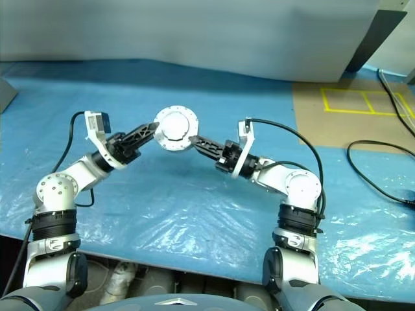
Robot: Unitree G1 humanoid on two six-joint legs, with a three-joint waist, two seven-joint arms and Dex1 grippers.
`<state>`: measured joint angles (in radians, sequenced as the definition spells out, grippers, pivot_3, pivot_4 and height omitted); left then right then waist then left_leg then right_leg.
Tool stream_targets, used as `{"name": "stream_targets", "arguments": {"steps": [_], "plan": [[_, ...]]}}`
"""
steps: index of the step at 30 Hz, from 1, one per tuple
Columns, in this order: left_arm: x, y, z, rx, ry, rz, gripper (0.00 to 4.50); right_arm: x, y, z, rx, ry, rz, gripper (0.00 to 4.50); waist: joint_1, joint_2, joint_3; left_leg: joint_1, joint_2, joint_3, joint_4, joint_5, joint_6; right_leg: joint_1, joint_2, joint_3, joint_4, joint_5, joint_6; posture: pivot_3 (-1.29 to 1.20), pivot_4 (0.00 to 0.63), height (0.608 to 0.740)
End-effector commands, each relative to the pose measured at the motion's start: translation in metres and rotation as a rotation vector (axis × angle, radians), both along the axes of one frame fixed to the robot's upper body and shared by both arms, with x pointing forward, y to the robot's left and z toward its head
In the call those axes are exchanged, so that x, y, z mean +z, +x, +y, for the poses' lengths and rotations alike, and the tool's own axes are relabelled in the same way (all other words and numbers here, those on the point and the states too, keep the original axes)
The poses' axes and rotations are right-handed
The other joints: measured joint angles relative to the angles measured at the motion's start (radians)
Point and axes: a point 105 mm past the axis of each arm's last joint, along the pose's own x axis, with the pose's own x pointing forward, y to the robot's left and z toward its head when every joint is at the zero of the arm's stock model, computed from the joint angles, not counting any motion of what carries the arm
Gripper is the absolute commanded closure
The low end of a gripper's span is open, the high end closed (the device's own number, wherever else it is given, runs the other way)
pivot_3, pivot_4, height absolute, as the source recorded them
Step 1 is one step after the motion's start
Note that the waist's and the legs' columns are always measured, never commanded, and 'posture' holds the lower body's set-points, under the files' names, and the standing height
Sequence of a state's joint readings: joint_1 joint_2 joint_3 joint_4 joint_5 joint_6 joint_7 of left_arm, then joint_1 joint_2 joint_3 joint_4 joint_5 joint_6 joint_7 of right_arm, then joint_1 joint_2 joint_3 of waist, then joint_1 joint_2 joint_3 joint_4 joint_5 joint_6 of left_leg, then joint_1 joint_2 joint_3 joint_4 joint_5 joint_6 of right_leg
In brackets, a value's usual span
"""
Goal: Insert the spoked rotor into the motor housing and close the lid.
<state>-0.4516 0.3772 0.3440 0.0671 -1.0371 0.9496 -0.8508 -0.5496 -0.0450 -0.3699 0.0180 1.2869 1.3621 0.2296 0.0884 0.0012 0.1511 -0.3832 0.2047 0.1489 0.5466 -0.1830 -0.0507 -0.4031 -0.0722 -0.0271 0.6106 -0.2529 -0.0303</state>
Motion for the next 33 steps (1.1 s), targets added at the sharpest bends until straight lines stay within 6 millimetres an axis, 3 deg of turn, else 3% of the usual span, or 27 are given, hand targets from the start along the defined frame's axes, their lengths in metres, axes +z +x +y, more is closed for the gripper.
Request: {"name": "stream_targets", "arguments": {"steps": [1,9,19,22,25,33], "plan": [[0.009,-0.004,0.004,-0.01,-0.002,-0.037,0.02,0.024,-0.008,0.001,0.03,0.071,-0.09,3.35,0.005,0.0,0.0,0.0,0.0,0.0,0.0,0.0,0.0,0.0,0.0,0.0,0.0,0.0,0.0,0.0,0.15,0.74],[-0.008,0.009,-0.032,-0.077,-0.056,0.067,0.02,0.024,-0.006,0.003,0.031,0.065,-0.087,3.35,0.011,0.0,0.0,-0.001,0.0,0.0,0.005,0.0,0.0,0.0,-0.001,0.0,0.003,0.001,0.002,0.0,0.15,0.74],[-0.003,0.025,-0.036,-0.013,-0.113,0.102,0.02,0.022,-0.006,0.002,0.019,0.055,-0.082,3.35,0.008,0.0,0.0,-0.001,0.0,-0.001,0.011,0.0,0.0,0.0,-0.001,0.001,0.009,0.001,0.002,0.0,0.15,0.74],[-0.005,0.023,-0.037,-0.016,-0.103,0.1,0.59,0.02,-0.005,0.003,0.017,0.049,-0.075,3.35,0.01,0.0,0.0,-0.001,0.0,-0.001,0.012,0.0,0.0,0.0,-0.001,0.001,0.009,0.001,0.002,0.0,0.15,0.74],[-0.017,0.024,-0.045,-0.006,-0.03,0.144,1.52,0.019,-0.004,0.005,0.015,0.043,-0.067,3.35,0.01,-0.001,0.0,-0.001,0.0,-0.002,0.012,0.0,0.0,0.0,-0.001,0.001,0.009,0.001,0.002,0.0,0.15,0.74],[-0.019,0.022,-0.046,-0.012,-0.013,0.15,1.62,0.009,0.002,0.008,-0.023,-0.028,-0.039,3.35,0.009,-0.001,0.0,-0.002,0.0,-0.002,0.013,0.0,0.0,0.0,-0.001,0.001,0.009,0.001,0.002,0.0,0.15,0.74]]}}
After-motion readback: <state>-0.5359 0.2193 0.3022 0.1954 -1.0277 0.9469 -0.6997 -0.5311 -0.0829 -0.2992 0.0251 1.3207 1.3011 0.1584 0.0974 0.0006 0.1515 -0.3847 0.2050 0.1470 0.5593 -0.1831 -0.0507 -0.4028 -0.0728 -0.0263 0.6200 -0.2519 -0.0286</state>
